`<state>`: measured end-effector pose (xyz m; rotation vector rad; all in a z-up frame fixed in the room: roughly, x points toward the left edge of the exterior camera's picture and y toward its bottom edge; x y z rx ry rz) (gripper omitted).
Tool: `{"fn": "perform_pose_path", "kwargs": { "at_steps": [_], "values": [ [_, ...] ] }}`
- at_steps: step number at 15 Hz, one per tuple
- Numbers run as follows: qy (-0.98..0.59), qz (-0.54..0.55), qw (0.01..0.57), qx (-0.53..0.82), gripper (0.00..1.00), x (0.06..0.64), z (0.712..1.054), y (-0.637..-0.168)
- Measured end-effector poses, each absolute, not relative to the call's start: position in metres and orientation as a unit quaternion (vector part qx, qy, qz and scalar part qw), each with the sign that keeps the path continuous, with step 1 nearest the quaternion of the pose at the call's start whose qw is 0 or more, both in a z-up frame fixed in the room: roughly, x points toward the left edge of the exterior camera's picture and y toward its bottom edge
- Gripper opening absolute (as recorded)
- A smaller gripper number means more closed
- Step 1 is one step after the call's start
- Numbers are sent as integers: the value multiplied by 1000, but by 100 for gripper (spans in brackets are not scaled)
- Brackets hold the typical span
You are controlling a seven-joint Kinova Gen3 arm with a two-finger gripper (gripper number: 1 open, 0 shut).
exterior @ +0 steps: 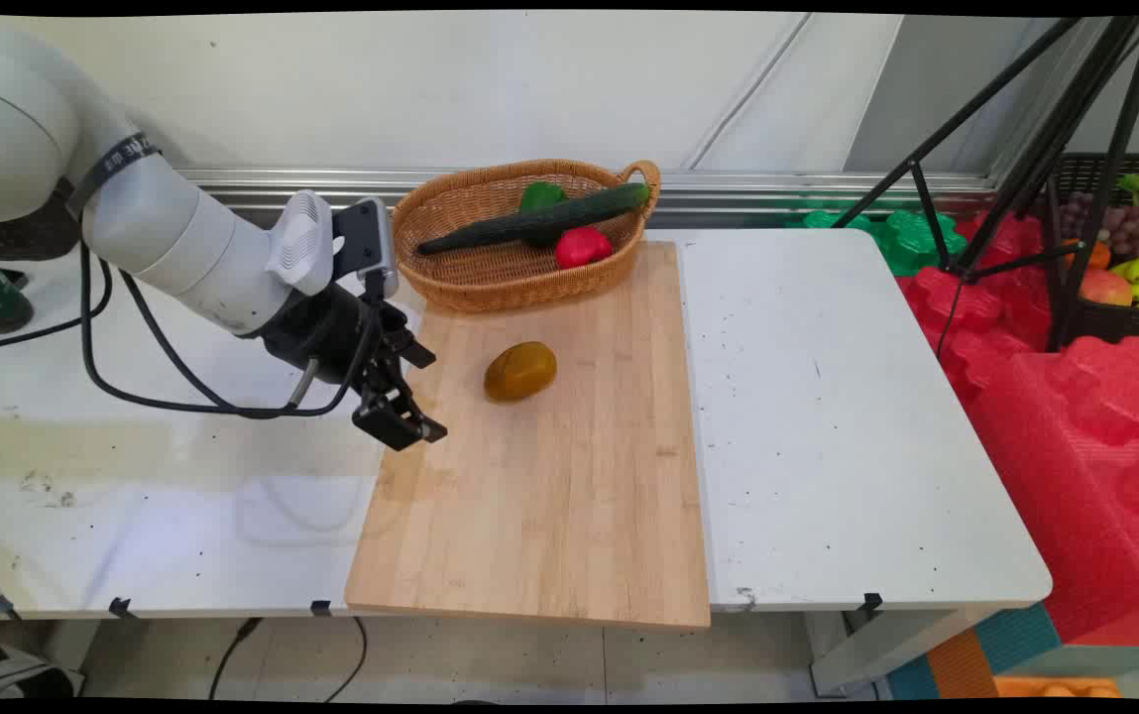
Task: Pick up the potato from the cutting board
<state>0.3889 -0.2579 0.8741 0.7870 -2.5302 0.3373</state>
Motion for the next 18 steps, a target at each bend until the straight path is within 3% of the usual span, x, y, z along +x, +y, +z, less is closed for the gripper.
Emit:
{"fn": "perform_pose_path", "kwargs": {
  "at_steps": [11,18],
  "values": [
    [-895,164,266,318,100,359,888,-292],
    [-886,170,255,347,100,344,870,-324]
  ]
}}
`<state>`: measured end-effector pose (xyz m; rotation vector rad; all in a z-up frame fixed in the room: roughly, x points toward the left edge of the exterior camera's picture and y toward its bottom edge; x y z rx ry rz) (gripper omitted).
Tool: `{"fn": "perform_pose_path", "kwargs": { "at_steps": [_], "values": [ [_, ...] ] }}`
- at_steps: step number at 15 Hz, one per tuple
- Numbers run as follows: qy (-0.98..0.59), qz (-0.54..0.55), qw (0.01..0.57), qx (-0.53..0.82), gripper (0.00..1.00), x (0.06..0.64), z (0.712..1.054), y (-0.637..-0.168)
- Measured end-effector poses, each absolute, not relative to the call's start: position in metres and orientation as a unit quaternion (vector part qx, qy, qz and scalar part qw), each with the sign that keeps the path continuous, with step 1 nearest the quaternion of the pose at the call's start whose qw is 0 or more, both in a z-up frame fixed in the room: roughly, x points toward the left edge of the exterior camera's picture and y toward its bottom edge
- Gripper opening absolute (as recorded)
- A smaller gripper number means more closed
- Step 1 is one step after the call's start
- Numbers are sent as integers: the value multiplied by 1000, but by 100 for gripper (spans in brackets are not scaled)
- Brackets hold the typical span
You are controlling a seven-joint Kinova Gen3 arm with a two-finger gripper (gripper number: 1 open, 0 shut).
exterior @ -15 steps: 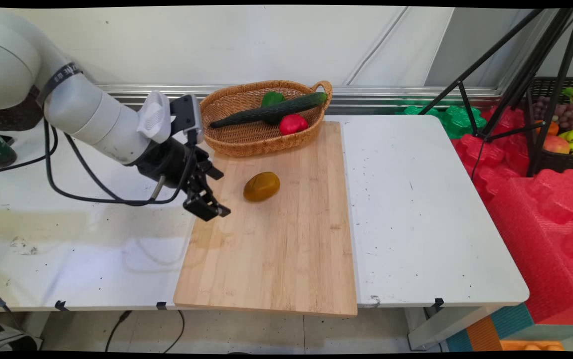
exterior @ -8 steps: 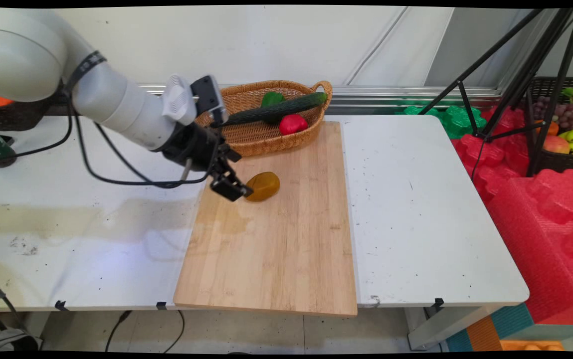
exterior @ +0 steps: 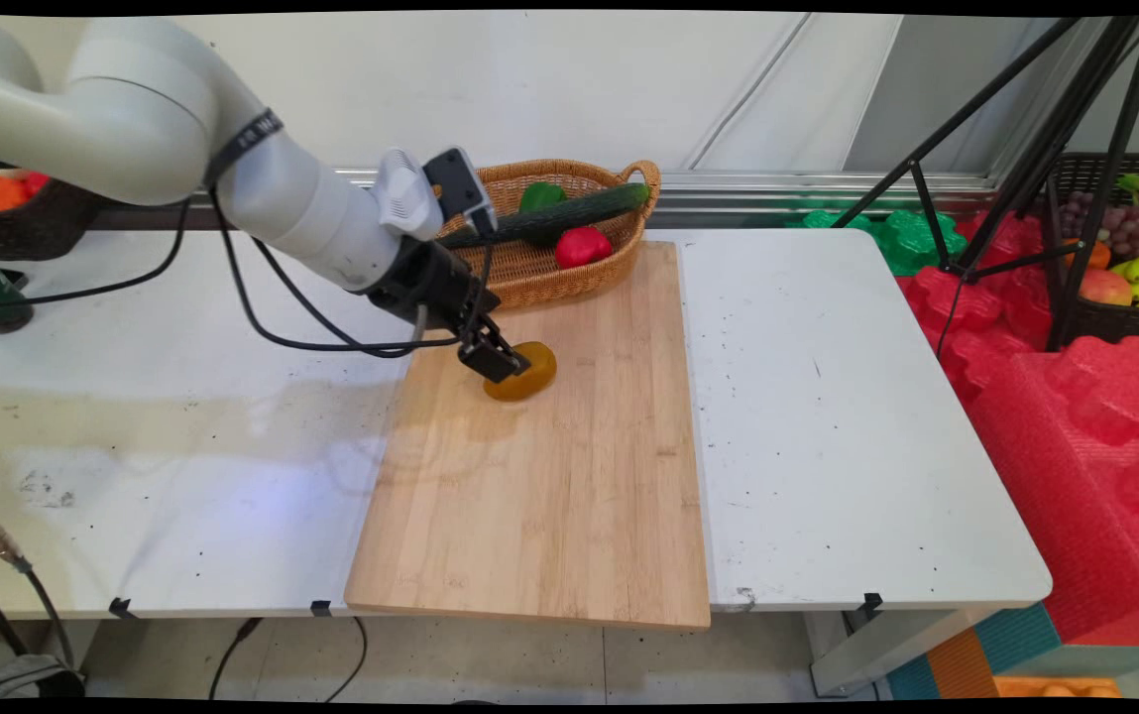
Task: Pick up the potato from the cutting board
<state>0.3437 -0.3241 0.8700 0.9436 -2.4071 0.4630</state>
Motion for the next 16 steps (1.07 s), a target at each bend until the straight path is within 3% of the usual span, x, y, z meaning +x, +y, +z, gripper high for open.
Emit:
{"fn": "perform_pose_path", "kwargs": {
  "at_steps": [14,15,16],
  "values": [
    [-894,150,218,360,100,324,811,-352],
    [-894,150,218,360,0,324,809,-353],
    [-894,151,220,360,0,323,807,-354]
  ]
}}
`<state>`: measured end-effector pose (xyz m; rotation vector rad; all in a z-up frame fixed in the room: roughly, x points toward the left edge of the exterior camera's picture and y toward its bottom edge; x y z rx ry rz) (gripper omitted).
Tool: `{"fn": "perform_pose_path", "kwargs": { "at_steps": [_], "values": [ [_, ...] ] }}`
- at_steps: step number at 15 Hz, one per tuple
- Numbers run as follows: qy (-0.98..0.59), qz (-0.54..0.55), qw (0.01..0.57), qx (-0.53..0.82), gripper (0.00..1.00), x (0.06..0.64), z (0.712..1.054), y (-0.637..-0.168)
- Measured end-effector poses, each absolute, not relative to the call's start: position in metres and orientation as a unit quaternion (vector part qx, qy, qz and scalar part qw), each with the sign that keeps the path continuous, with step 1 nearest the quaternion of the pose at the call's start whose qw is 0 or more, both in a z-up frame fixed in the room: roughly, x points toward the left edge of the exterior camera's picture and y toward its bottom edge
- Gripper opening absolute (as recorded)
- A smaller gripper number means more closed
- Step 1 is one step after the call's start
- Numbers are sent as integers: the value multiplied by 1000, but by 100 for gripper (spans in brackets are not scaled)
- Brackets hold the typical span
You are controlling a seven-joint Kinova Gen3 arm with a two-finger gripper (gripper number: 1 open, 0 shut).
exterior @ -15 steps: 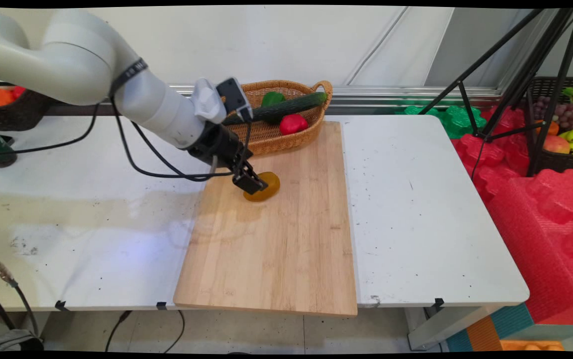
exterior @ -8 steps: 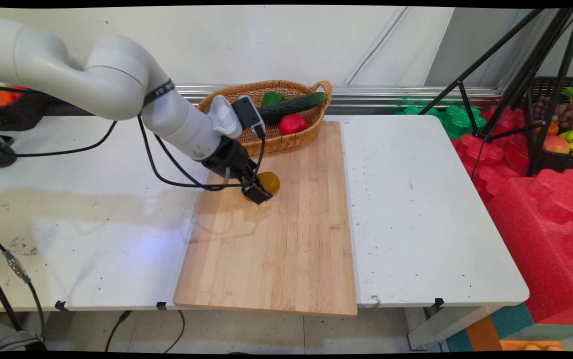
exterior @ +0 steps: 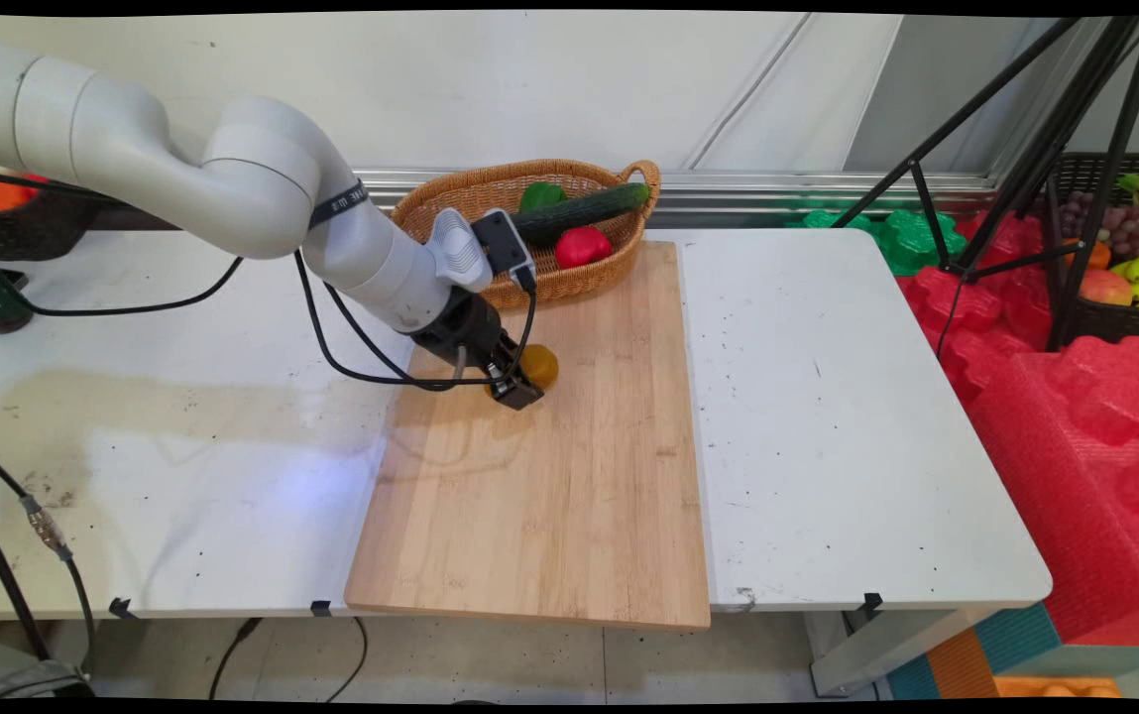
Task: Pick up the potato from the cutting board, then place the picked object in the vegetable basket
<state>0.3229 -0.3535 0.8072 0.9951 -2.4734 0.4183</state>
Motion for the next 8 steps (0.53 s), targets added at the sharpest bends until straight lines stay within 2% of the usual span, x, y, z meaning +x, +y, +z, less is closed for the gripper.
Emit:
{"fn": "perform_pose_path", "kwargs": {
  "at_steps": [5,8],
  "values": [
    [-892,162,227,355,0,323,810,-351],
    [-889,169,246,348,0,324,826,-344]
  ]
}}
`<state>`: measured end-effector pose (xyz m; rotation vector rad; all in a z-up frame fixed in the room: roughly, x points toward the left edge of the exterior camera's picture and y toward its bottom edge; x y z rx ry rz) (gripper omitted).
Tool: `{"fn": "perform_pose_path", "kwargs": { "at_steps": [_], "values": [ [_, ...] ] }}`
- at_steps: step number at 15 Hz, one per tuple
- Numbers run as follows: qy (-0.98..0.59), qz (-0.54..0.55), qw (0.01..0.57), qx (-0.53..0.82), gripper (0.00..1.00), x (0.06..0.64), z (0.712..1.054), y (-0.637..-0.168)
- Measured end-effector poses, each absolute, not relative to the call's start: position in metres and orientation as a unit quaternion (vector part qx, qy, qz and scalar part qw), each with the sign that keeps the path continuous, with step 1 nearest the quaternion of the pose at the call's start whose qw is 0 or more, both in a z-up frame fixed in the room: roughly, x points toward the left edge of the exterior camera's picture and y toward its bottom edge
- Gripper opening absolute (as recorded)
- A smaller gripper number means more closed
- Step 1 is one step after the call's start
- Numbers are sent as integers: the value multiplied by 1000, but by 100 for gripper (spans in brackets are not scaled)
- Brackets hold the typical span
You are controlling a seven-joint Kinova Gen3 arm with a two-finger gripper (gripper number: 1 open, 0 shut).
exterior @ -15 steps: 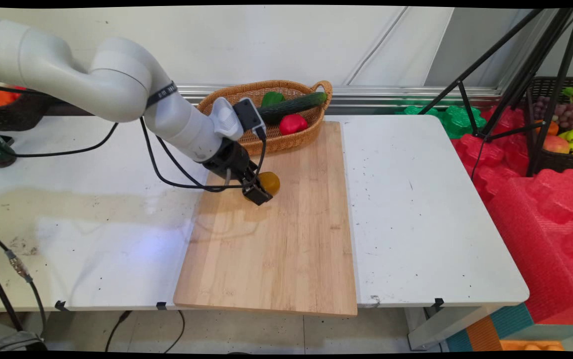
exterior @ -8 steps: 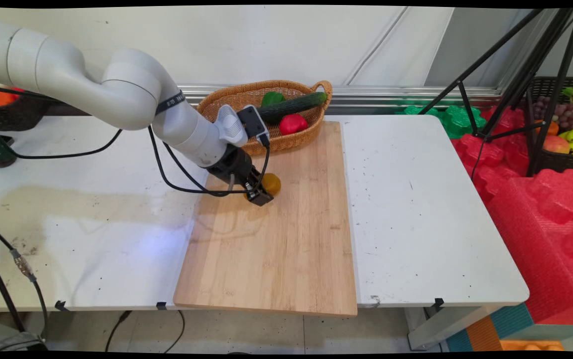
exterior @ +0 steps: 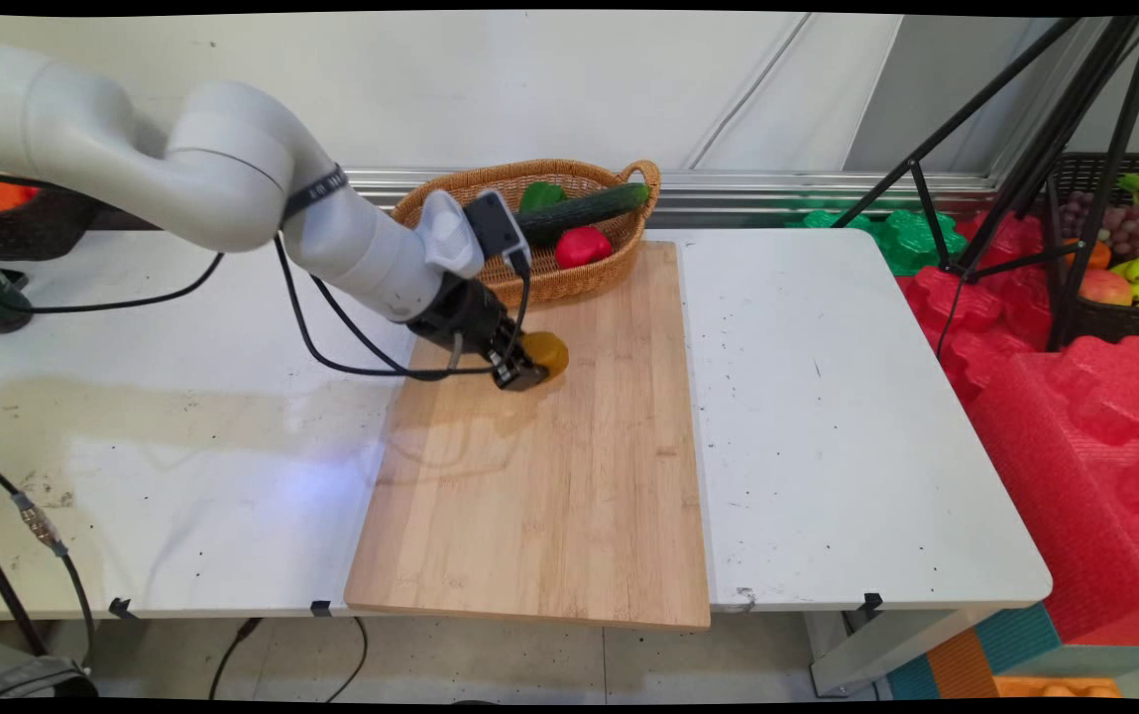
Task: Place the picked object in the vegetable basket
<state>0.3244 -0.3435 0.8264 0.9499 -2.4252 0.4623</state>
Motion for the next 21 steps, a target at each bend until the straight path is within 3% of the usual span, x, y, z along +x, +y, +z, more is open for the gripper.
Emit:
{"fn": "perform_pose_path", "kwargs": {
  "at_steps": [11,21],
  "values": [
    [-849,238,300,365,0,344,920,-344],
    [-845,275,251,385,0,363,926,-405]
  ]
}}
